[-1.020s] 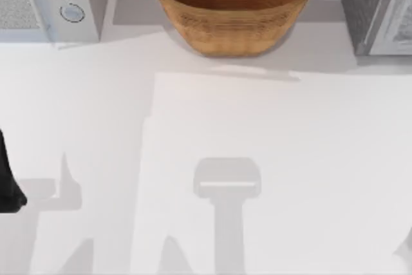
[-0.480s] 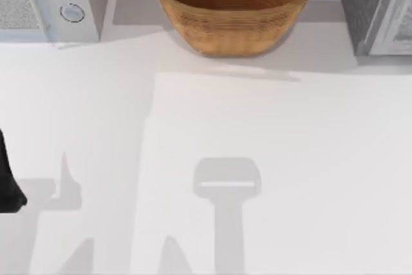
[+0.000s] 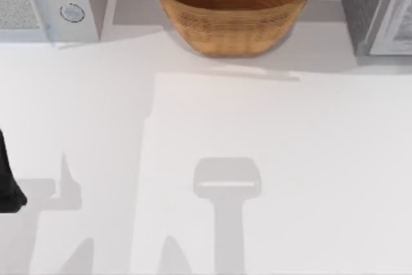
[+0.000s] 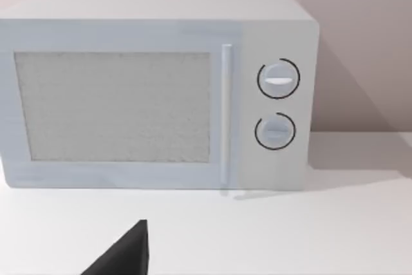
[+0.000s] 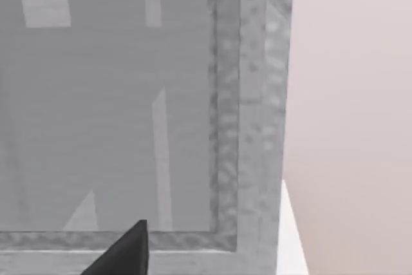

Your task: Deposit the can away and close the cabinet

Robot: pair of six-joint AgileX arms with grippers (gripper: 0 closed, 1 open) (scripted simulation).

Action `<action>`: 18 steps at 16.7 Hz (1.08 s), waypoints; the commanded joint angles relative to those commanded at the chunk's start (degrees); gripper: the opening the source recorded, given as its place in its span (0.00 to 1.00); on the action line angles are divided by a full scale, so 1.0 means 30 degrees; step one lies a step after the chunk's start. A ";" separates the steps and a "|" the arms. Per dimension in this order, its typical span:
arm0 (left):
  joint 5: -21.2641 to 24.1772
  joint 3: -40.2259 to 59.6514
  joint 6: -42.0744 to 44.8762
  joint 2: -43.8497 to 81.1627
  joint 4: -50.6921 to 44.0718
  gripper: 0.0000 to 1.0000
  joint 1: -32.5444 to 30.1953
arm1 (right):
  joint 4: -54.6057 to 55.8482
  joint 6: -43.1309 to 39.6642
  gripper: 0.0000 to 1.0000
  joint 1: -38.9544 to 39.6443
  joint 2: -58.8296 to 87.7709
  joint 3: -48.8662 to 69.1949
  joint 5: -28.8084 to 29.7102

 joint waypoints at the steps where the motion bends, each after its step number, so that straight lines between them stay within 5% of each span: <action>1: 0.0000 0.0000 0.0000 0.0000 0.0000 1.00 0.0000 | -0.1504 0.0004 1.00 -0.0054 -0.0124 0.1271 -0.0068; 12: 0.0000 0.0000 0.0000 0.0000 0.0000 1.00 0.0000 | -2.0309 -0.0004 1.00 -0.0194 -0.2653 1.7076 -0.0255; 18: 0.0000 0.0000 0.0000 0.0000 0.0000 1.00 0.0000 | -2.4676 -0.0026 1.00 -0.0049 -0.3697 2.1115 -0.0042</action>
